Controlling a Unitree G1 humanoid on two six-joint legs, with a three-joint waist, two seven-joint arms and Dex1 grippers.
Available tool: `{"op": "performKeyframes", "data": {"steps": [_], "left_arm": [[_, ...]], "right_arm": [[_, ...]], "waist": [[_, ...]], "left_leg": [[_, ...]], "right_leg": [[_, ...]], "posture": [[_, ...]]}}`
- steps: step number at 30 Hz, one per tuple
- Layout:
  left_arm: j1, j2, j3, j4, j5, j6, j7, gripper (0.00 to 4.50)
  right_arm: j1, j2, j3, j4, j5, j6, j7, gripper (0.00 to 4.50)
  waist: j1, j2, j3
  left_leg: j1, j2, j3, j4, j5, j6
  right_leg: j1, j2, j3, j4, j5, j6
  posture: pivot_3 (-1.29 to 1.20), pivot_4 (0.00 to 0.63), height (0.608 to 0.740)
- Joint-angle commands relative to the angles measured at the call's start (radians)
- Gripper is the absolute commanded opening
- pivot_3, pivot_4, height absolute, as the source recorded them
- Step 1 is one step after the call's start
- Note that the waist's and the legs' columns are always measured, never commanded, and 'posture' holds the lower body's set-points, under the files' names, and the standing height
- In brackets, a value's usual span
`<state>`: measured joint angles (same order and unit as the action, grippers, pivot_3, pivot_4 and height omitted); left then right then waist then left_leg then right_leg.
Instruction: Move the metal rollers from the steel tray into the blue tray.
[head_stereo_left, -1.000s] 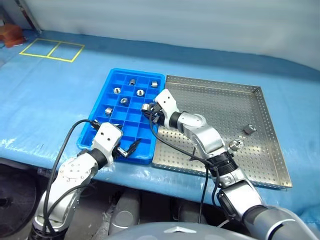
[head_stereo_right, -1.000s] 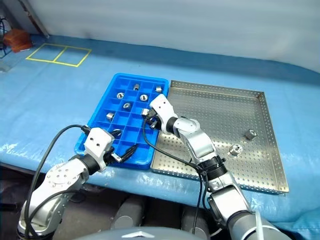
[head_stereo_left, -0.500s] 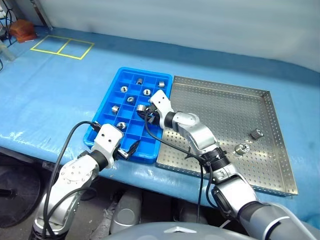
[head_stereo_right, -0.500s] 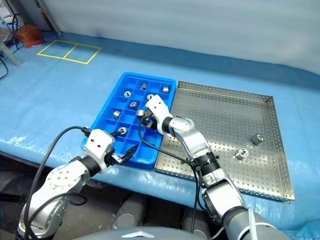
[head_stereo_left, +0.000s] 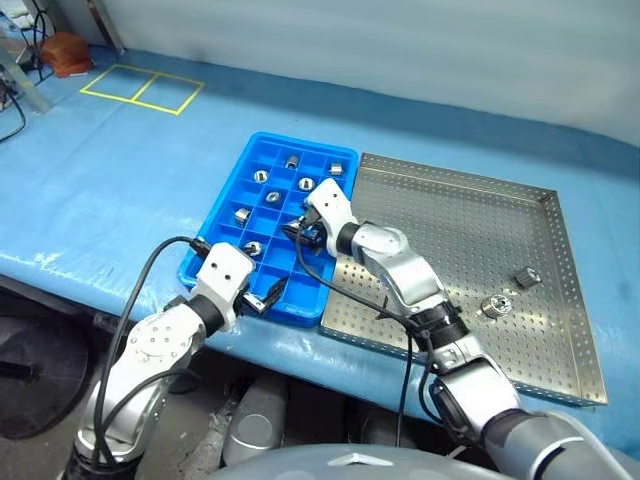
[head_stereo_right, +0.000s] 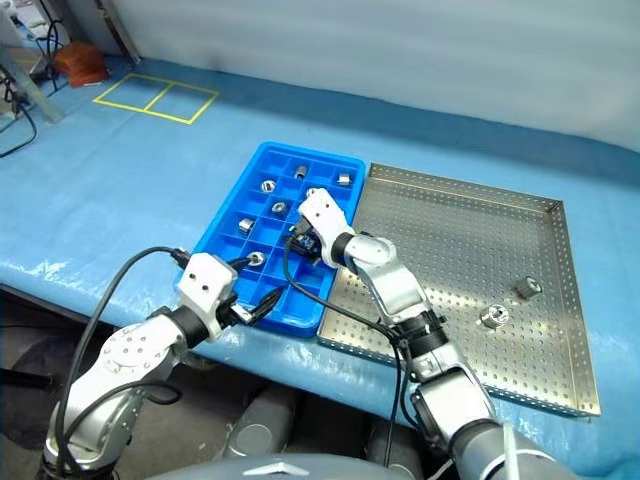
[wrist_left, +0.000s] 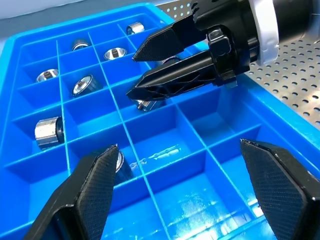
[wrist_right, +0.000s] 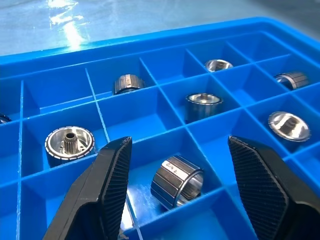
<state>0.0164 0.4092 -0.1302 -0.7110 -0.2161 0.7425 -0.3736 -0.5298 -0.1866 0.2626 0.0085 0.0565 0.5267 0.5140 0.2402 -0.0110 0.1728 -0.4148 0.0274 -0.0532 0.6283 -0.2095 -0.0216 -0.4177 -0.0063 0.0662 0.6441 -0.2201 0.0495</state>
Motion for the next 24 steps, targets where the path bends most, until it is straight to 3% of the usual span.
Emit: {"op": "performKeyframes", "data": {"steps": [1, 6, 9, 18, 24], "left_arm": [[-0.075, -0.037, -0.045, 0.056, -0.004, -0.061, -0.018, 4.23], [-0.201, -0.096, -0.116, 0.197, -0.001, -0.143, -0.07, 4.23], [-0.259, -0.118, -0.157, 0.268, 0.001, -0.186, -0.114, 4.23], [-0.35, -0.129, -0.233, 0.37, 0.003, -0.256, -0.233, 4.23], [-0.363, -0.138, -0.246, 0.402, 0.018, -0.267, -0.25, 4.23]], "right_arm": [[0.076, -0.089, -0.073, -0.236, -0.007, 0.125, -0.022, 3.24], [0.216, -0.256, -0.148, -0.476, -0.023, 0.385, -0.049, 3.24], [0.276, -0.309, -0.193, -0.569, -0.011, 0.48, -0.06, 3.24], [0.396, -0.273, -0.288, -0.636, -0.013, 0.6, -0.172, 3.24], [0.439, -0.271, -0.32, -0.605, -0.029, 0.592, -0.227, 3.24]], "waist": [[0.002, 0.0, 0.0], [-0.015, 0.0, 0.0], [-0.053, 0.0, 0.0], [-0.18, 0.0, 0.0], [-0.224, 0.001, 0.0]], "left_leg": [[0.0, 0.0, 0.0, 0.0, 0.0, 0.0], [0.0, -0.001, 0.001, 0.002, 0.0, 0.0], [-0.001, 0.0, 0.001, 0.002, 0.0, 0.0], [0.001, 0.0, 0.001, 0.002, 0.0, 0.0], [0.002, 0.0, 0.001, 0.003, 0.0, 0.001]], "right_leg": [[0.0, 0.0, 0.0, 0.0, 0.0, 0.0], [0.0, -0.001, 0.001, -0.001, 0.0, 0.001], [0.0, -0.001, 0.001, -0.001, 0.0, 0.001], [0.002, 0.0, 0.001, 0.0, 0.0, 0.001], [0.003, -0.001, 0.002, 0.001, 0.001, 0.002]], "posture": [[0.34, 0.15, 0.74], [0.24, 0.15, 0.74], [0.19, 0.15, 0.74], [0.11, 0.15, 0.74], [0.09, 0.15, 0.74]]}}
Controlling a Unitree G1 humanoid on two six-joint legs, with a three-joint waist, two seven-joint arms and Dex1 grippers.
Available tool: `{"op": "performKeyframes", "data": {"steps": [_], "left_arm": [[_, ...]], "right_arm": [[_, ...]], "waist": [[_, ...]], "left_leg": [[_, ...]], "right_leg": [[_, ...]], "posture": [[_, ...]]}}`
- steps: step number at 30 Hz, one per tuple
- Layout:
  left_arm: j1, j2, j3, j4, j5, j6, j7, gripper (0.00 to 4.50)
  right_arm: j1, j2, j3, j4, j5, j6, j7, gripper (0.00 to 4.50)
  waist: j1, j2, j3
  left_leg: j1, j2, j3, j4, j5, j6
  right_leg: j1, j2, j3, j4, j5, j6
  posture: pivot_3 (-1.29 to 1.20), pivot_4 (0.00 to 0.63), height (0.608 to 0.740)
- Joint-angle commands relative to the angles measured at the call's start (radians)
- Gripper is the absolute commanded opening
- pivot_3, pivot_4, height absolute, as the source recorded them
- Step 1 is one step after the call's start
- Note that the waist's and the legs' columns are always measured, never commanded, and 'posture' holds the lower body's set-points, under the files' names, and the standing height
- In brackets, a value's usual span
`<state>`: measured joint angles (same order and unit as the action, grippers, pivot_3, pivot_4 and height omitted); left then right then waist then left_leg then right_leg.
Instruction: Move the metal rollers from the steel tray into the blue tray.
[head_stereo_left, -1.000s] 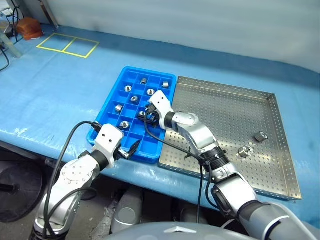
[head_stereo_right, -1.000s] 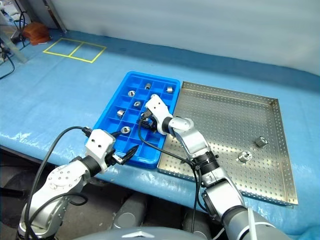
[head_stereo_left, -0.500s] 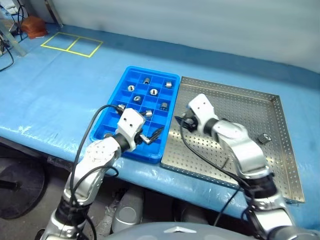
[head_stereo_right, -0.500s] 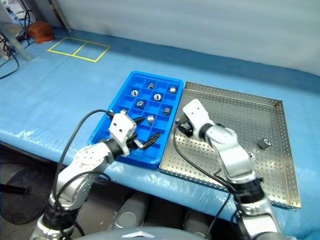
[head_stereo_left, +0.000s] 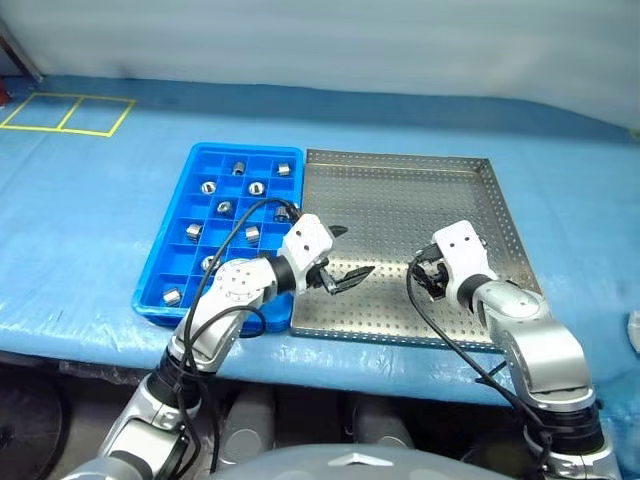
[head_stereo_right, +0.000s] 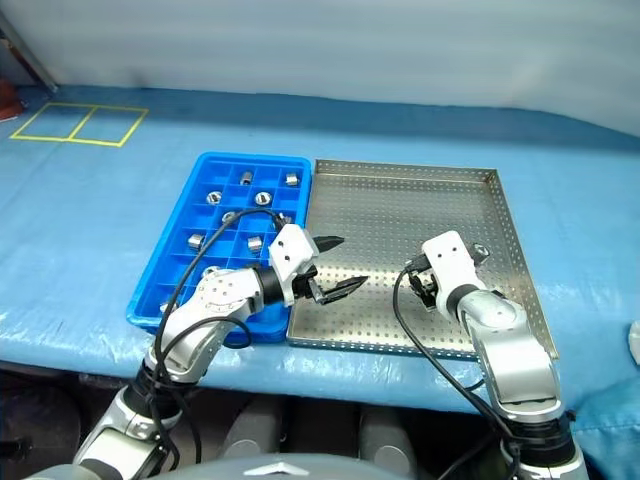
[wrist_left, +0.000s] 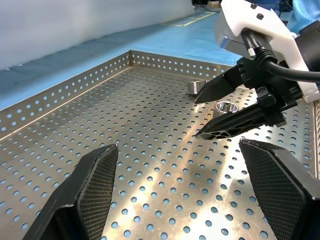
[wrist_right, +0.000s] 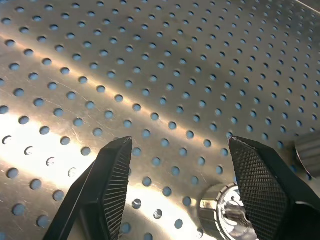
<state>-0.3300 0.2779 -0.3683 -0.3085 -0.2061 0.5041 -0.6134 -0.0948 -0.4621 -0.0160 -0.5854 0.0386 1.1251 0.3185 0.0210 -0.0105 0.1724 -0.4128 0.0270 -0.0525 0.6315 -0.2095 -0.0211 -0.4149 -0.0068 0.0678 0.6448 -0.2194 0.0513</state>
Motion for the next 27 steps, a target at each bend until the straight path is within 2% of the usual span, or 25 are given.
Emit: {"op": "performKeyframes", "data": {"steps": [1, 13, 21, 27], "left_arm": [[-0.017, -0.007, -0.013, 0.003, 0.014, -0.03, -0.011, 4.23], [-0.006, -0.002, -0.014, -0.006, 0.018, -0.021, -0.009, 4.23], [0.005, 0.006, -0.014, -0.017, 0.019, -0.015, 0.001, 4.23], [0.006, 0.008, -0.01, -0.018, 0.02, -0.015, 0.009, 4.23]], "right_arm": [[0.007, 0.008, -0.049, -0.004, -0.011, -0.012, -0.039, 3.24], [0.011, 0.042, -0.062, 0.094, 0.0, -0.042, -0.081, 3.24], [0.028, 0.024, -0.049, 0.122, -0.001, -0.039, -0.086, 3.24], [0.029, 0.023, -0.036, 0.11, 0.005, -0.04, -0.081, 1.89]], "waist": [[-0.007, 0.0, 0.0], [-0.01, 0.0, 0.0], [-0.008, 0.0, 0.0], [-0.008, 0.001, 0.0]], "left_leg": [[0.0, 0.0, 0.0, 0.0, 0.0, 0.0], [0.001, 0.0, 0.0, 0.0, 0.0, 0.0], [0.001, 0.0, 0.0, 0.001, 0.0, 0.0], [0.001, 0.0, 0.0, 0.002, 0.0, 0.0]], "right_leg": [[0.0, 0.0, 0.0, 0.0, 0.0, 0.0], [0.001, 0.0, 0.001, 0.0, 0.001, 0.001], [0.002, 0.0, 0.001, 0.0, 0.001, 0.001], [0.002, 0.0, 0.001, 0.0, 0.001, 0.001]], "posture": [[0.09, 0.15, 0.74], [0.09, 0.15, 0.74], [0.12, 0.15, 0.74], [0.12, 0.15, 0.74]]}}
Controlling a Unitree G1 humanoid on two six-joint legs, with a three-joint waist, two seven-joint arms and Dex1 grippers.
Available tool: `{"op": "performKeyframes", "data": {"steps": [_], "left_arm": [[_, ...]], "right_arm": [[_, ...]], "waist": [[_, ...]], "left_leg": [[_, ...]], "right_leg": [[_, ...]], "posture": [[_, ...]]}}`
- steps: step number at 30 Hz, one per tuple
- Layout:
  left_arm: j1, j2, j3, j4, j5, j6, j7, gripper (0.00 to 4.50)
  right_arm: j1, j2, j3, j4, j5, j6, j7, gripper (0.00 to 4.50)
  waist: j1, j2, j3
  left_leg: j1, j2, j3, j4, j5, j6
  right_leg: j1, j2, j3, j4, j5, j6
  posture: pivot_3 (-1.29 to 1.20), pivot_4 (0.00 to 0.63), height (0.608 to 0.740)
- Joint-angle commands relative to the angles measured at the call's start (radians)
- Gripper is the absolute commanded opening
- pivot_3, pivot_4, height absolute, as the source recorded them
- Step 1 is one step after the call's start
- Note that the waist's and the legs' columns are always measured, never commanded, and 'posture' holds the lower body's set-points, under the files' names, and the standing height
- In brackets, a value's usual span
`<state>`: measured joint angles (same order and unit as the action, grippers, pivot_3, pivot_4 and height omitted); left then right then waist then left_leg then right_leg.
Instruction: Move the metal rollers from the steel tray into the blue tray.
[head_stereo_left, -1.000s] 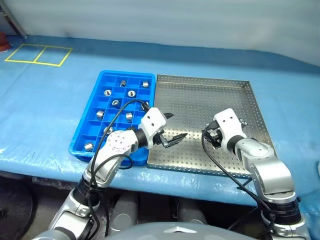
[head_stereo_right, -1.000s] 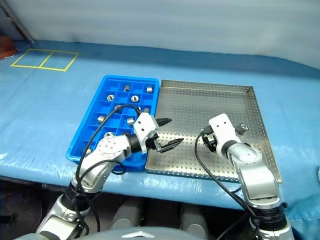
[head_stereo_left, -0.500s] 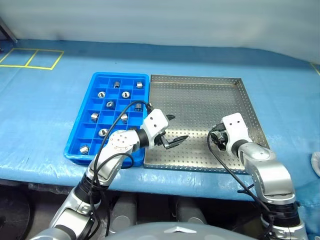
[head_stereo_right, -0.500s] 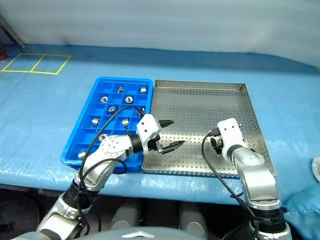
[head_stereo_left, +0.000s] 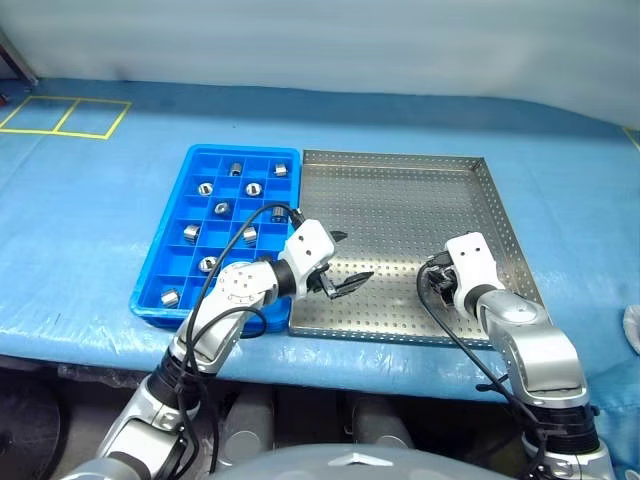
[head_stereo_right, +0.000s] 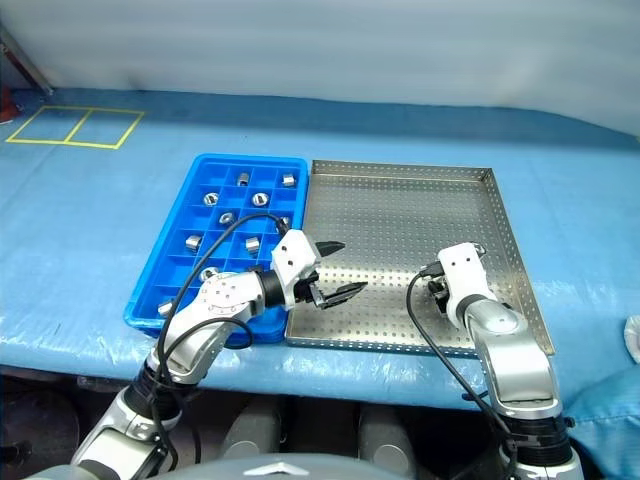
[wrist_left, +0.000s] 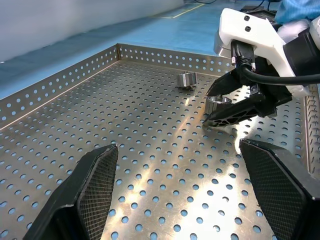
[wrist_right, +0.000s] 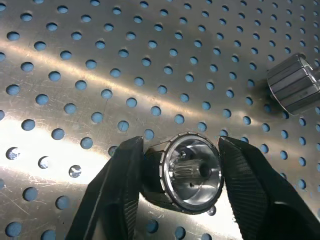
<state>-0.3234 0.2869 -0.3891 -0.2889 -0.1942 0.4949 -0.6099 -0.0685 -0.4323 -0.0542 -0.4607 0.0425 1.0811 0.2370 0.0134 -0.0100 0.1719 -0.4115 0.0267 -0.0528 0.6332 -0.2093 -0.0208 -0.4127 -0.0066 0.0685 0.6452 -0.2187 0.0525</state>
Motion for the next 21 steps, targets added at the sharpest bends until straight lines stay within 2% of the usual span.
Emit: {"op": "performKeyframes", "data": {"steps": [1, 9, 16, 21], "left_arm": [[0.001, 0.0, 0.013, -0.039, 0.007, -0.005, 0.007, 4.23], [0.033, 0.027, 0.04, -0.087, 0.0, 0.02, 0.027, 4.23], [0.132, 0.099, 0.137, -0.255, -0.014, 0.122, 0.083, 4.23], [0.207, 0.137, 0.218, -0.356, -0.01, 0.178, 0.132, 4.23]], "right_arm": [[0.0, -0.006, 0.005, -0.017, 0.002, 0.004, 0.001, 1.89], [-0.031, 0.002, 0.052, -0.05, 0.02, -0.028, 0.028, 1.89], [-0.131, 0.064, 0.155, -0.069, 0.081, -0.103, 0.095, 1.89], [-0.217, 0.089, 0.236, -0.026, 0.101, -0.157, 0.145, 1.89]], "waist": [[0.0, 0.0, 0.0], [-0.001, 0.0, 0.0], [0.006, 0.0, 0.0], [0.033, 0.0, 0.0]], "left_leg": [[0.0, 0.0, 0.0, 0.0, 0.0, 0.0], [0.0, 0.0, 0.0, 0.0, 0.0, 0.0], [0.0, 0.001, -0.001, 0.0, 0.0, 0.0], [0.0, 0.001, -0.002, -0.001, 0.0, 0.0]], "right_leg": [[0.0, 0.0, 0.0, 0.0, 0.0, 0.0], [0.0, 0.0, 0.0, 0.001, 0.0, 0.0], [-0.001, 0.001, -0.001, 0.002, 0.0, 0.0], [-0.001, 0.001, -0.001, 0.001, 0.0, -0.001]], "posture": [[0.12, 0.15, 0.74], [0.16, 0.15, 0.74], [0.24, 0.15, 0.74], [0.33, 0.15, 0.74]]}}
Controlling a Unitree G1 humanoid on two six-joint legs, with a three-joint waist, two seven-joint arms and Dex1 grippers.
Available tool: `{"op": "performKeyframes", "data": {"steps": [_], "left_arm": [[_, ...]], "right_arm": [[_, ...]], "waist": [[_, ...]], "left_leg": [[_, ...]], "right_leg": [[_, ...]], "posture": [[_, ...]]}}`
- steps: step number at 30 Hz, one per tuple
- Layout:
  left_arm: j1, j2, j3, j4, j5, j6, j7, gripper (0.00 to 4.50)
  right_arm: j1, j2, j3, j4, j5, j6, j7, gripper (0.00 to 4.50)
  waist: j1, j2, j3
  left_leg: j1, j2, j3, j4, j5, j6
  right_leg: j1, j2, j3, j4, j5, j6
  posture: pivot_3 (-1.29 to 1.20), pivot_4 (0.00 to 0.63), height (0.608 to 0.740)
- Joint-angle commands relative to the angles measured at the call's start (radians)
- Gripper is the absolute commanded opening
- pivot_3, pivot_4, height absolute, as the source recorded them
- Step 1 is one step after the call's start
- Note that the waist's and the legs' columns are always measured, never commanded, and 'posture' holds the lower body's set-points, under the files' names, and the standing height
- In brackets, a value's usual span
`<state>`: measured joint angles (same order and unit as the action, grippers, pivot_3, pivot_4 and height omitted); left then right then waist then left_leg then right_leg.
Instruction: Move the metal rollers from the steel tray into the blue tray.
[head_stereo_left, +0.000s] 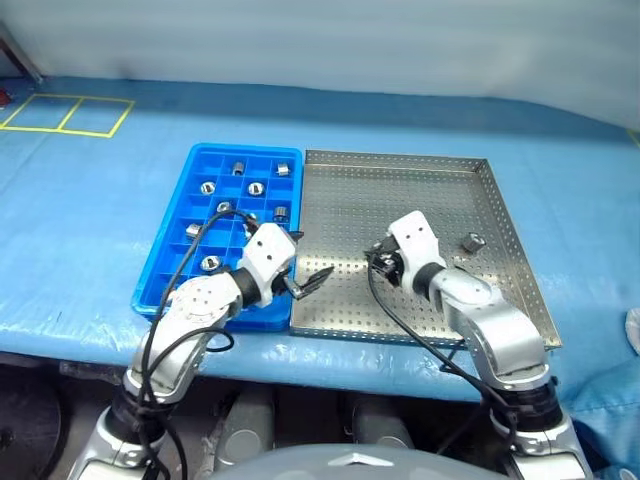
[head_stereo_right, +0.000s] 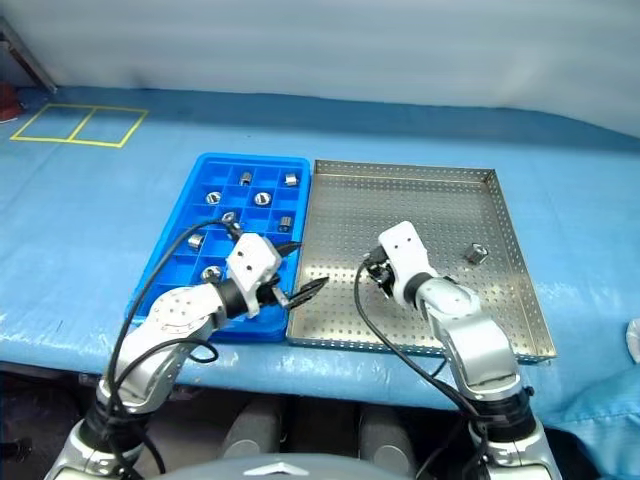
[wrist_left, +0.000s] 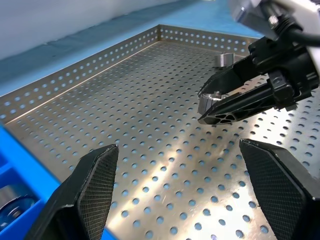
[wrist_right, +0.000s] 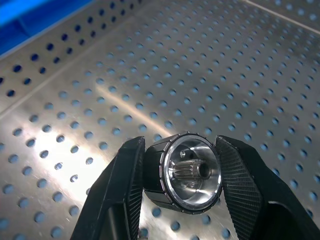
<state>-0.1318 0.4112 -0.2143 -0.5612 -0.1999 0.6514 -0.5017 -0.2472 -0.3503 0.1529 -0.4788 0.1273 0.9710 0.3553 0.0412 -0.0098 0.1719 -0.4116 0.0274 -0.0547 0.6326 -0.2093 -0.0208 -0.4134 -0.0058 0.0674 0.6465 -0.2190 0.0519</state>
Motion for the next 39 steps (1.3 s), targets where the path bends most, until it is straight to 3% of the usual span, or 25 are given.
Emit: {"op": "performKeyframes", "data": {"steps": [1, 16, 26, 39], "left_arm": [[0.032, 0.018, 0.057, -0.105, -0.006, 0.032, 0.034, 4.23], [0.267, 0.033, 0.164, -0.305, -0.019, 0.114, 0.131, 4.23], [0.35, 0.046, 0.267, -0.337, -0.022, 0.126, 0.148, 4.23], [0.342, 0.046, 0.243, -0.324, -0.027, 0.127, 0.149, 4.23]], "right_arm": [[-0.058, 0.016, 0.043, 0.003, 0.021, -0.058, 0.038, 1.89], [-0.252, 0.161, 0.252, 0.15, 0.038, -0.185, 0.157, 1.89], [-0.245, 0.215, 0.328, 0.196, 0.047, -0.197, 0.191, 1.89], [-0.222, 0.201, 0.368, 0.209, 0.033, -0.173, 0.192, 1.89]], "waist": [[0.012, 0.0, 0.0], [0.133, 0.0, 0.0], [0.185, 0.0, 0.0], [0.261, 0.0, 0.0]], "left_leg": [[0.0, 0.0, 0.0, 0.0, 0.0, 0.0], [0.0, 0.0, -0.002, -0.002, 0.0, 0.0], [-0.001, 0.001, -0.001, -0.003, 0.0, -0.001], [-0.002, 0.001, 0.0, -0.004, -0.001, -0.003]], "right_leg": [[0.0, 0.0, 0.0, 0.0, 0.0, 0.0], [-0.001, 0.0, -0.003, 0.0, -0.001, -0.002], [-0.002, 0.0, -0.003, -0.001, -0.002, -0.004], [-0.005, 0.0, -0.004, -0.001, -0.003, -0.004]], "posture": [[0.35, 0.15, 0.74], [0.48, 0.15, 0.74], [0.5, 0.15, 0.74], [0.5, 0.15, 0.74]]}}
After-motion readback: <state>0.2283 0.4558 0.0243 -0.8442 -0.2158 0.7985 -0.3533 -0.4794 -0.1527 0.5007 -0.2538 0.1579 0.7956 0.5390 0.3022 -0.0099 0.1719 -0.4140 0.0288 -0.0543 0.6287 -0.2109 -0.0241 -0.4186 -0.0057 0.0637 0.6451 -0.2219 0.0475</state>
